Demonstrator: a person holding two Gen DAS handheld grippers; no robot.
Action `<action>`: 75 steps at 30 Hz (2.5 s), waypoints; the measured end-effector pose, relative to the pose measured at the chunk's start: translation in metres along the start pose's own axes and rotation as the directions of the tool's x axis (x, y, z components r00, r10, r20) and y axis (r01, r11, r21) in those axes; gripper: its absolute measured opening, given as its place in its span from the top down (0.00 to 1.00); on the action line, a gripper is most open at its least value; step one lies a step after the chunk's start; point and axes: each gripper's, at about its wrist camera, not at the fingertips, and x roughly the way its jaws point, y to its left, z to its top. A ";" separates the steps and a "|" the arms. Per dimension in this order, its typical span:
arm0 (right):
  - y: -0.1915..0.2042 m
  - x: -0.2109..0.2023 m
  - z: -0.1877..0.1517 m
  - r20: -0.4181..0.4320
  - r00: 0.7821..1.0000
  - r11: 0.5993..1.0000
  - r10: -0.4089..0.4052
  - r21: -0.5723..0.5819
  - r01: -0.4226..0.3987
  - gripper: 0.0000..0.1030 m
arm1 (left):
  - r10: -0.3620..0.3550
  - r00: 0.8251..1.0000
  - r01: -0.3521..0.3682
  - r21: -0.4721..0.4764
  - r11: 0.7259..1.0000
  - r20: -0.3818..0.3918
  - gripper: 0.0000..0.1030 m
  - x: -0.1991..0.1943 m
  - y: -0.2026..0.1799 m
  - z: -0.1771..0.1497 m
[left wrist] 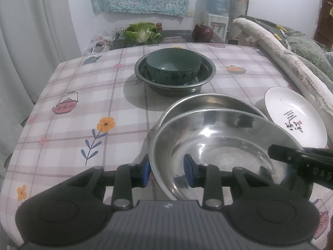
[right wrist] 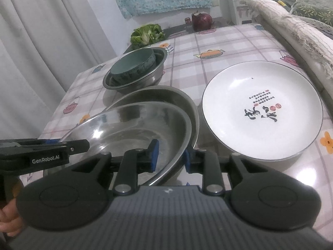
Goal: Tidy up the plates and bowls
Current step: 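Lower the shallow steel plate into the large bowl with the right tool while the left tool holds it, then open the right tool and move it to the white plate rim while the left tool carries the bowls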
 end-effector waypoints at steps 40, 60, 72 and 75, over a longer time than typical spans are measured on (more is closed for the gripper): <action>-0.006 -0.014 0.002 0.044 0.999 0.999 -0.027 0.020 0.026 0.50 | 0.009 0.999 -0.009 -0.001 1.000 0.036 0.55 -0.009 0.005 -0.005; 0.017 0.033 0.034 0.044 0.999 0.990 -0.026 -0.135 0.031 0.51 | -0.051 0.999 0.052 -0.043 0.998 0.007 0.55 -0.008 0.028 -0.019; -0.024 -0.013 0.017 0.093 0.995 0.998 -0.029 0.049 0.024 0.51 | 0.016 0.999 -0.016 0.029 0.999 -0.027 0.71 0.018 -0.001 -0.007; -0.037 -0.024 0.009 0.090 0.995 0.996 -0.043 0.083 0.036 0.51 | 0.022 0.999 -0.021 0.025 0.999 -0.040 0.74 0.021 0.000 -0.011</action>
